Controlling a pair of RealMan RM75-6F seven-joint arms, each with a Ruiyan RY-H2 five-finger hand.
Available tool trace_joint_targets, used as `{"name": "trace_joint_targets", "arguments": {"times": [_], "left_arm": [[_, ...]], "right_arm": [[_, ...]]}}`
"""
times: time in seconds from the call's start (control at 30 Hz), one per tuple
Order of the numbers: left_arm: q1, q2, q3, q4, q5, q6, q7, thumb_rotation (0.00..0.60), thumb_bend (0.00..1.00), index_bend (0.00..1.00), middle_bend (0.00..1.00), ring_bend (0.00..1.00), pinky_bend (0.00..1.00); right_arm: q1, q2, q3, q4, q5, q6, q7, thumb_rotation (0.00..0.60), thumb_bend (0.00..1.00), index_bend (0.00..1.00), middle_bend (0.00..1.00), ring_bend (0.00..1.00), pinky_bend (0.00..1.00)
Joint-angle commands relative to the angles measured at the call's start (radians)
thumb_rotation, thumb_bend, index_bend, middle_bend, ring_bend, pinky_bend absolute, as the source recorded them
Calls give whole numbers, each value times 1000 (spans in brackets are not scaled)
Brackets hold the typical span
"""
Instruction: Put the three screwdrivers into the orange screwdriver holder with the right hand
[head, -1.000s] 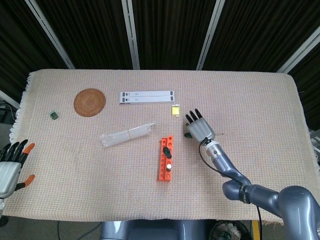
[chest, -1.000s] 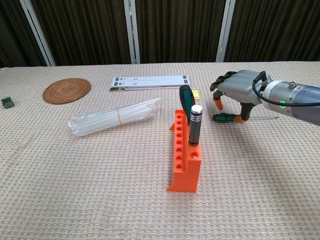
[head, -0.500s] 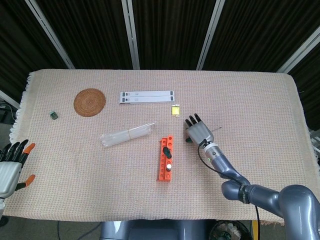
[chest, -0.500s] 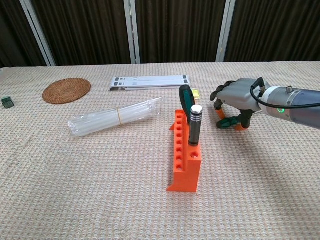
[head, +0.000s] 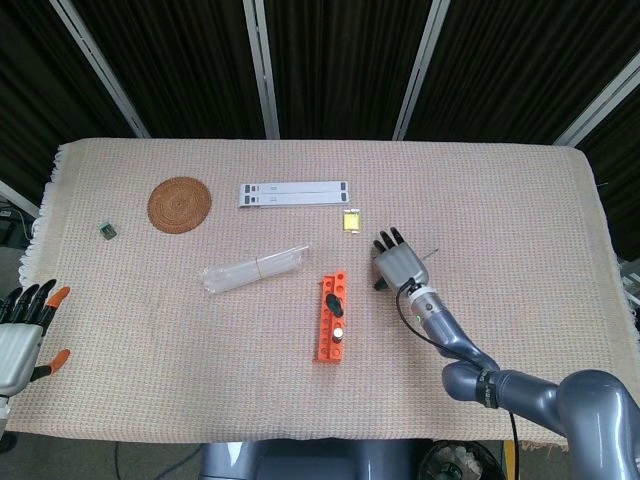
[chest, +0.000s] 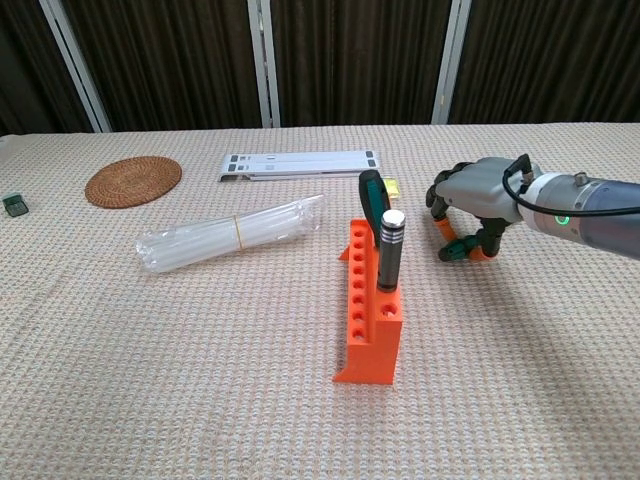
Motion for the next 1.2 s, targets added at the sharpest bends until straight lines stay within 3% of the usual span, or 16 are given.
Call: {"name": "trace_joint_targets", "arguments": {"times": [0.03, 0.27, 0.4, 0.63, 0.93, 1.2], "left_arm": [[1, 2, 0, -1, 1, 3, -1, 600, 235, 91, 0, 0, 0], [3, 7, 3, -10, 10, 6, -5, 600, 233, 91, 0, 0, 0], [0, 20, 9, -27, 29, 6, -19, 600, 235, 91, 0, 0, 0], [-7, 43, 16, -65, 59, 6, -16, 600, 232, 91, 0, 0, 0], [-13, 70, 25, -106, 81, -1, -9, 600, 235, 91, 0, 0, 0], [-17, 80, 29, -124, 86, -9, -2, 600, 234, 91, 0, 0, 0]], "right_arm": [[-15, 28, 38, -55, 14, -6, 90, 600, 386, 577, 153, 0, 0], [-71, 167, 164, -260, 92, -97, 413, 600, 405, 587, 170, 0, 0], [-129, 266, 264, -385, 149, -219, 683, 600, 413, 589, 172, 0, 0], [-247, 330, 435, -472, 140, -426, 1057, 600, 421, 593, 173, 0, 0], [-367, 291, 614, -495, 39, -550, 1257, 600, 420, 594, 176, 0, 0], [-405, 242, 691, -489, -29, -580, 1314, 600, 419, 597, 178, 0, 0]]}}
